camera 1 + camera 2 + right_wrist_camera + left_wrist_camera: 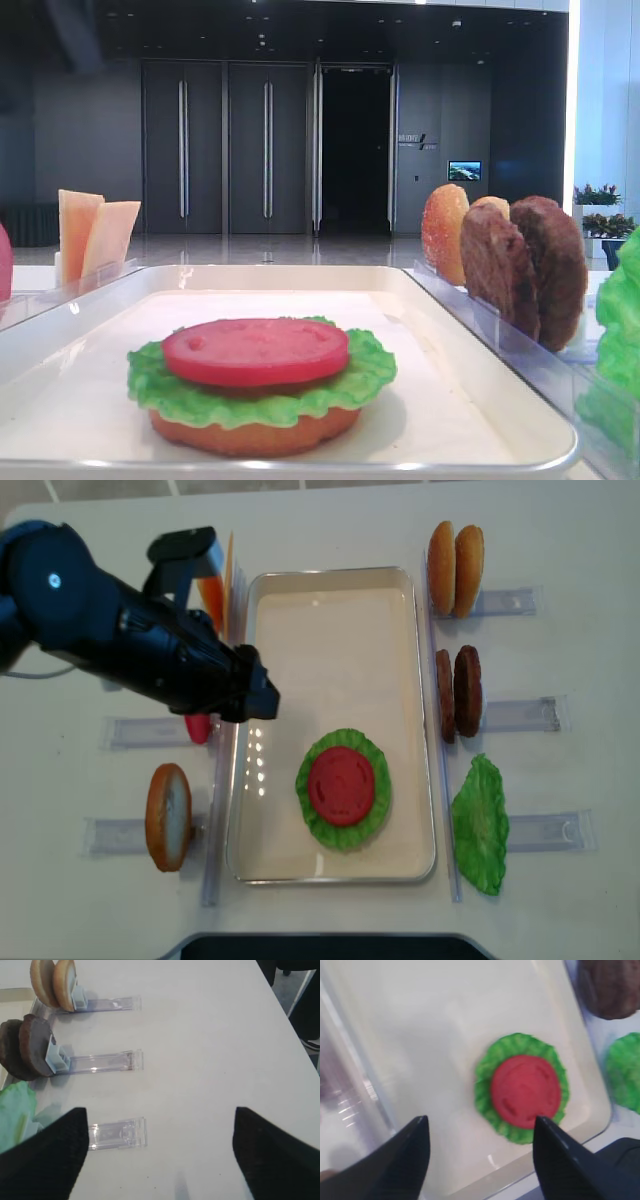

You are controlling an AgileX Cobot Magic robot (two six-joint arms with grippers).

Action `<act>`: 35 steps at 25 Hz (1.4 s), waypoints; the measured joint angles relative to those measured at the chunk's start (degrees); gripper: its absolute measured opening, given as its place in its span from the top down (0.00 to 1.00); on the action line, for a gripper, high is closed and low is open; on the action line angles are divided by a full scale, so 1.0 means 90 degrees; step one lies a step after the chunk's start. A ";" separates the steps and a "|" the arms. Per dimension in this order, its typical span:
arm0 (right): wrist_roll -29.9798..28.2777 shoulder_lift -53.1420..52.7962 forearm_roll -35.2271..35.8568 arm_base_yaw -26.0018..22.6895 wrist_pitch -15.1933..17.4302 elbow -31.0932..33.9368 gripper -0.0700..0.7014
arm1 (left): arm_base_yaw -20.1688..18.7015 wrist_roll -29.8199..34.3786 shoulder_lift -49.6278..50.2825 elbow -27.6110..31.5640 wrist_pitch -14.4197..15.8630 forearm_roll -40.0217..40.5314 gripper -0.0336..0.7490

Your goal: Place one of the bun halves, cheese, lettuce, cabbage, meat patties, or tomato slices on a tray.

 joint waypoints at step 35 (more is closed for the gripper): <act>0.0000 0.0000 -0.0001 0.0000 0.0000 0.0000 0.19 | 0.2027 -0.1204 -0.4605 0.2206 0.2376 0.3077 0.33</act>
